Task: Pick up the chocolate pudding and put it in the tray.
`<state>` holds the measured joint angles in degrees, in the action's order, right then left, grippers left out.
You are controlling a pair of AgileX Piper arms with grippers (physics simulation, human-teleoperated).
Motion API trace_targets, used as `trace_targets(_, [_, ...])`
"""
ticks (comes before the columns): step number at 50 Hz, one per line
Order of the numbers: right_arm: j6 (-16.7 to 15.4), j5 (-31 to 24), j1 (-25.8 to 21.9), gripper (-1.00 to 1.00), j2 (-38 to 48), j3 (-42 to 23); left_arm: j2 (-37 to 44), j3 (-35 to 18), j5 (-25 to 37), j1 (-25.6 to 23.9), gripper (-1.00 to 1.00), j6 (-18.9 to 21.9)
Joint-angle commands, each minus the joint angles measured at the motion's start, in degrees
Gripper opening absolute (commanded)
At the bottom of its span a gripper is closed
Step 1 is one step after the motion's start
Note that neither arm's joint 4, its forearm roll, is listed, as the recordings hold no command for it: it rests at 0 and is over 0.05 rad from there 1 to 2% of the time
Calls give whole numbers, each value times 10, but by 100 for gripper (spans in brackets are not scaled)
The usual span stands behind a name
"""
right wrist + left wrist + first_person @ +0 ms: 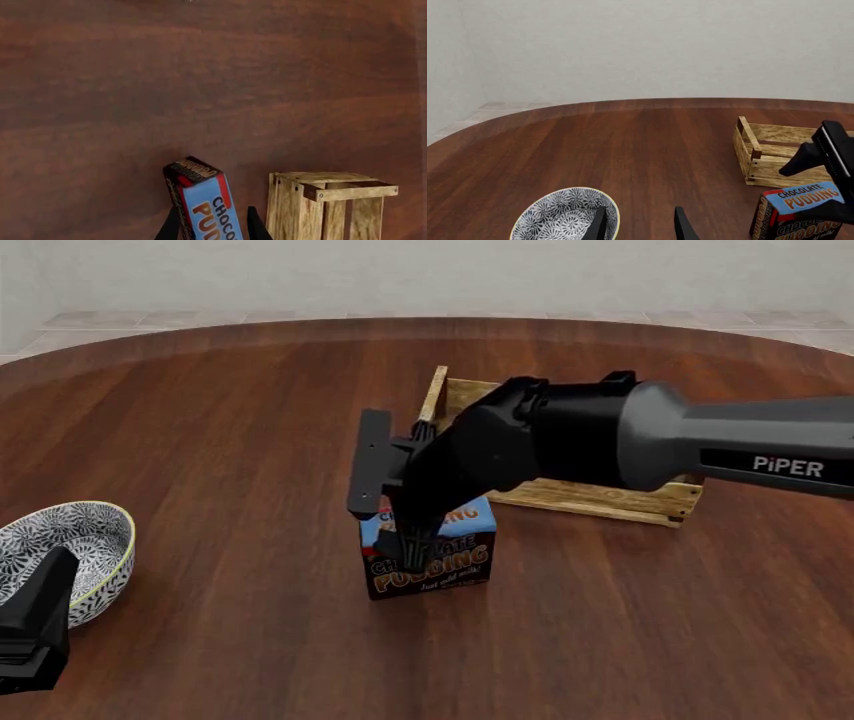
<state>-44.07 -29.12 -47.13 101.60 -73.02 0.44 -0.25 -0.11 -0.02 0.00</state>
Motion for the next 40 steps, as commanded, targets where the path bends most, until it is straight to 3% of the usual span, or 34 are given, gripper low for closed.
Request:
trace_targets(1, [5, 5, 1, 100, 5, 0, 0, 0, 0, 0, 100, 0])
trace_targets(40, [14, 26, 11, 100, 24, 18, 0, 0, 0, 0, 100, 0])
